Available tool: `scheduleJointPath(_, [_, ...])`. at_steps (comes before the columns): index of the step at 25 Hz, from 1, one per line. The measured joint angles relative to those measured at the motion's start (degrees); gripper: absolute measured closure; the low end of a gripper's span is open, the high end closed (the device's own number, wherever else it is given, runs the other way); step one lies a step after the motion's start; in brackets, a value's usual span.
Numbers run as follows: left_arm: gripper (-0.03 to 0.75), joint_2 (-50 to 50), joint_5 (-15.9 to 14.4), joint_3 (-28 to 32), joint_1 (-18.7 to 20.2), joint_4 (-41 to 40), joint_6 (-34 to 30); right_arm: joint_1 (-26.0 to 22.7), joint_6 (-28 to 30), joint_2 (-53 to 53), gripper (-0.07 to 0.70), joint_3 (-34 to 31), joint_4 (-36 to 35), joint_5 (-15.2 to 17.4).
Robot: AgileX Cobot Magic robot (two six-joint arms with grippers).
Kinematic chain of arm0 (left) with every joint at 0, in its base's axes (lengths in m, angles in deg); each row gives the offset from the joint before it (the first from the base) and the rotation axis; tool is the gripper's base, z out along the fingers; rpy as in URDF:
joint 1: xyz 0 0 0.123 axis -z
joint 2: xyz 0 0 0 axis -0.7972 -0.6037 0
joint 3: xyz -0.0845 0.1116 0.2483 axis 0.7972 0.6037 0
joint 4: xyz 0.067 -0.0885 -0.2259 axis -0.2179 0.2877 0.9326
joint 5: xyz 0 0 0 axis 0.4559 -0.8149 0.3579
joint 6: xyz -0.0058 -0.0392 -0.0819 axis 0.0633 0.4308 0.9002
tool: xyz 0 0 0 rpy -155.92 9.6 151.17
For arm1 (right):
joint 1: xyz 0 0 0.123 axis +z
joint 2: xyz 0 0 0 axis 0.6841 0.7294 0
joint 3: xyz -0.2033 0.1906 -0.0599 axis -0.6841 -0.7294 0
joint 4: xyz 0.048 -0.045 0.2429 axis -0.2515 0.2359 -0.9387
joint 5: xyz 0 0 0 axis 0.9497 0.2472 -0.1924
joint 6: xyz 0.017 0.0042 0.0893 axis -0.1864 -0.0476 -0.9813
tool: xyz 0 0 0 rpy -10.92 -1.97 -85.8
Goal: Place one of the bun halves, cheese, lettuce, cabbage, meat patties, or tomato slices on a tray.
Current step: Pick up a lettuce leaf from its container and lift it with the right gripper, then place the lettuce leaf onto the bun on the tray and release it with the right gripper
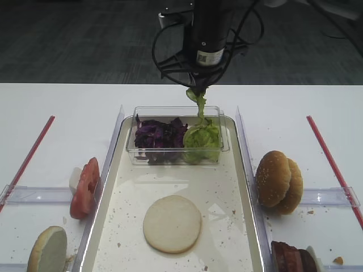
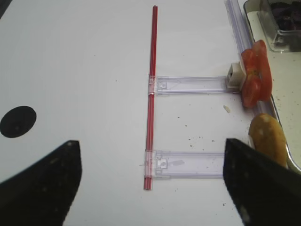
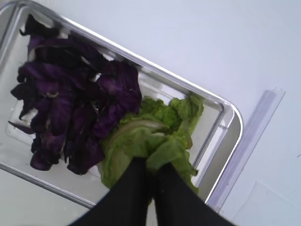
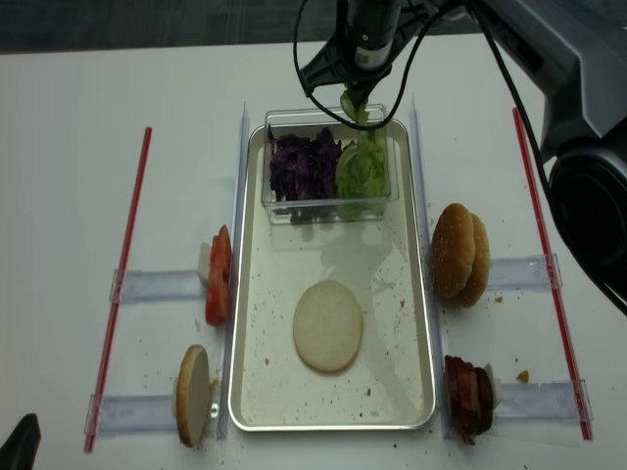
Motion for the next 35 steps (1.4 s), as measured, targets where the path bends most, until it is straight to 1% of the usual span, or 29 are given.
scheduleJointPath(3, [0.151,0.0,0.0,0.0,0.0,0.0,0.0,0.0,0.0,0.0,0.573,1.3,0.0,0.1])
scheduleJointPath(14, [0.151,0.1,0.0,0.0,0.0,0.0,0.0,0.0,-0.4,-0.1,0.573,1.2,-1.0,0.4])
scheduleJointPath(18, [0.151,0.1,0.0,0.0,0.0,0.0,0.0,0.0,-0.4,-1.3,0.573,-0.3,-1.4,0.5])
scheduleJointPath(25, [0.151,0.1,0.0,0.0,0.0,0.0,0.0,0.0,-0.5,-7.8,0.573,-8.0,-1.4,0.5])
scheduleJointPath(35, [0.151,0.1,0.0,0.0,0.0,0.0,0.0,0.0,-0.5,-19.2,0.573,-25.1,-1.8,0.4])
